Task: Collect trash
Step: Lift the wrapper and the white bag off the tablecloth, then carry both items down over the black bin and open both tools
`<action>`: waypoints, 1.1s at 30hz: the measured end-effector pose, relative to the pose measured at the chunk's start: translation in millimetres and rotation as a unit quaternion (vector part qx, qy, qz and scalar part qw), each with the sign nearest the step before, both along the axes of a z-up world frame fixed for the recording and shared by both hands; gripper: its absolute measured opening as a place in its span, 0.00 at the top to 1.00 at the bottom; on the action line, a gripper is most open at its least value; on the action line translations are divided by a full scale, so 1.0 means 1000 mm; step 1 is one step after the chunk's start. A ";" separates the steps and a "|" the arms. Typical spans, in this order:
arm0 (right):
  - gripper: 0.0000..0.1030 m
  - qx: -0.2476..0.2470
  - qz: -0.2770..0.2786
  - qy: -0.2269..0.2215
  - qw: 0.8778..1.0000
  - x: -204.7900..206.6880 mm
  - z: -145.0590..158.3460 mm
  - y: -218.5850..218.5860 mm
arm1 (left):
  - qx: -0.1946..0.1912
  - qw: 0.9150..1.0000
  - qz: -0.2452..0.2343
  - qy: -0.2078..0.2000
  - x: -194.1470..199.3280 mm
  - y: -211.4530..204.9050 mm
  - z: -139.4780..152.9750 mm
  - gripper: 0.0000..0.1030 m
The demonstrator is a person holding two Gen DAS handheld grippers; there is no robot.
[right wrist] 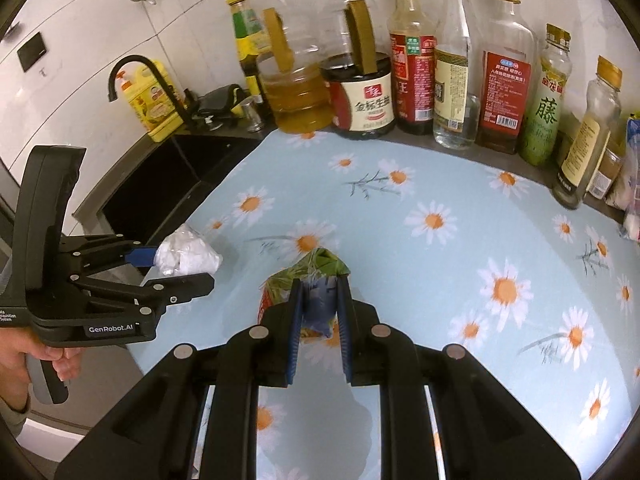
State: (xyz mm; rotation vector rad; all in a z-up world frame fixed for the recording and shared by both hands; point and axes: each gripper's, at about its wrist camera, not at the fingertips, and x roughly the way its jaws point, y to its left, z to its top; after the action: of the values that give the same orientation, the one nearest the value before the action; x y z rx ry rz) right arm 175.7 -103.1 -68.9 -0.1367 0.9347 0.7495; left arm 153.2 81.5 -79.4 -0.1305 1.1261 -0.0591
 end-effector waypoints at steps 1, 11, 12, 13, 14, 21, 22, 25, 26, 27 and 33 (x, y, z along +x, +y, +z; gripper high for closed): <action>0.83 0.000 0.001 0.000 1.000 -0.007 0.000 0.000 | 0.000 1.000 0.000 0.000 -0.007 0.000 0.000 0.50; 0.83 0.004 0.005 -0.003 1.000 -0.067 0.007 0.001 | -0.009 1.000 0.002 -0.002 -0.070 0.005 -0.001 0.50; 0.83 0.003 0.006 -0.003 1.000 -0.075 0.007 0.001 | -0.011 1.000 0.003 -0.002 -0.077 0.005 -0.001 0.50; 0.83 0.004 0.007 -0.003 1.000 -0.080 0.007 0.001 | -0.012 1.000 0.004 -0.002 -0.082 0.006 -0.001 0.50; 0.83 0.004 0.008 -0.002 1.000 -0.087 0.006 0.002 | -0.013 1.000 0.005 -0.002 -0.088 0.007 -0.001 0.50; 0.83 0.004 0.016 0.004 1.000 -0.127 -0.001 0.007 | -0.018 1.000 0.010 -0.001 -0.132 0.010 -0.005 0.50; 0.83 0.003 0.017 0.004 1.000 -0.134 -0.003 0.008 | -0.019 1.000 0.010 0.000 -0.137 0.010 -0.006 0.50; 0.83 0.002 0.023 0.010 1.000 -0.148 -0.008 0.011 | -0.021 1.000 0.012 0.004 -0.153 0.011 -0.010 0.50; 0.83 0.001 0.024 0.011 1.000 -0.153 -0.010 0.012 | -0.022 1.000 0.012 0.006 -0.157 0.012 -0.012 0.50; 0.83 0.001 0.025 0.013 1.000 -0.157 -0.012 0.013 | -0.024 1.000 0.013 0.008 -0.162 0.012 -0.014 0.50; 0.83 -0.004 0.033 0.025 0.999 -0.179 -0.023 0.016 | -0.032 0.999 0.016 0.027 -0.184 0.015 -0.032 0.50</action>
State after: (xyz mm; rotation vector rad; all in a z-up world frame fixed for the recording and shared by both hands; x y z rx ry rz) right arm -3.0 -86.8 -91.5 -0.1574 0.9841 0.8137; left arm -30.4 96.3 -111.4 -0.2080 1.1767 -0.0628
